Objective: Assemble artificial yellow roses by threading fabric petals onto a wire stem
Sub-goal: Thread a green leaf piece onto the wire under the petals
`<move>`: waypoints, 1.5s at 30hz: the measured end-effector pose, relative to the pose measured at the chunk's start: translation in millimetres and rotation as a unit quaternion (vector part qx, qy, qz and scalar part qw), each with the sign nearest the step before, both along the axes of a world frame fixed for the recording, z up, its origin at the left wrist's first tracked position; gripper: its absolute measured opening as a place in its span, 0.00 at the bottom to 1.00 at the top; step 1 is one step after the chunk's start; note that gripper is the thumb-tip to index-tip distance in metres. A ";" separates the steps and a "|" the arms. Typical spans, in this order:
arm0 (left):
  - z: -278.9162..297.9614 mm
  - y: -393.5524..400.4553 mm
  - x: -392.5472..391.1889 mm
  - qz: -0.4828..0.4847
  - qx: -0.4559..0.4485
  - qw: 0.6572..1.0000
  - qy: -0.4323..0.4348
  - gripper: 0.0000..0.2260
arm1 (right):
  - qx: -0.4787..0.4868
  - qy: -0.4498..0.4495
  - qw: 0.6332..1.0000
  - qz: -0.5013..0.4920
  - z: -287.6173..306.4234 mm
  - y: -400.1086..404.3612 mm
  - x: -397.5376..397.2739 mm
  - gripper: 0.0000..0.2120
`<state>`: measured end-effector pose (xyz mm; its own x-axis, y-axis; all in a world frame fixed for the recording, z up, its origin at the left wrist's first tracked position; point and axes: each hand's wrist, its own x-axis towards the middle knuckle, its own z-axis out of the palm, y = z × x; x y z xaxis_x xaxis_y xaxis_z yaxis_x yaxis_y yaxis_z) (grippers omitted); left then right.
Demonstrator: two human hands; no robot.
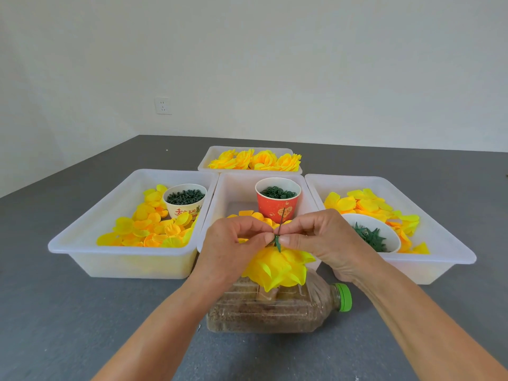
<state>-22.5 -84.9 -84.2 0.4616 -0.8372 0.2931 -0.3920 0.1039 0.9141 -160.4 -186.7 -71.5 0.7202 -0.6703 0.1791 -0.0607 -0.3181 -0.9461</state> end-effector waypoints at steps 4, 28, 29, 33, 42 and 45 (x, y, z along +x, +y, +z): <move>3.0 -2.6 -4.6 0.028 0.004 0.998 0.052 0.10 | 0.057 -0.004 0.998 0.001 -0.6 -1.9 0.5 0.08; 18.6 -6.1 -9.2 0.080 0.099 0.989 -0.070 0.11 | 0.007 0.085 0.996 -0.037 11.2 9.6 1.8 0.07; 19.0 -5.5 -8.6 0.081 0.100 0.990 -0.057 0.10 | 0.007 0.086 0.995 -0.039 11.5 10.0 1.9 0.07; 21.3 -4.8 -8.2 0.066 0.105 0.991 -0.045 0.09 | 0.023 0.070 0.996 -0.052 11.2 12.5 1.7 0.08; 25.4 -3.0 -10.1 0.057 0.121 0.982 -0.130 0.10 | -0.061 0.094 0.992 -0.062 13.5 15.8 2.4 0.05; 27.0 -5.4 -9.9 0.051 0.135 0.981 -0.131 0.10 | -0.066 0.106 0.991 -0.055 14.5 12.2 2.4 0.05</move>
<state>-32.4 -90.3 -57.2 0.4854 -0.8540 0.1874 -0.6128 -0.1794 0.7696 -158.1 -174.5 -57.1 0.6746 -0.7278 0.1235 -0.2951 -0.4193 -0.8585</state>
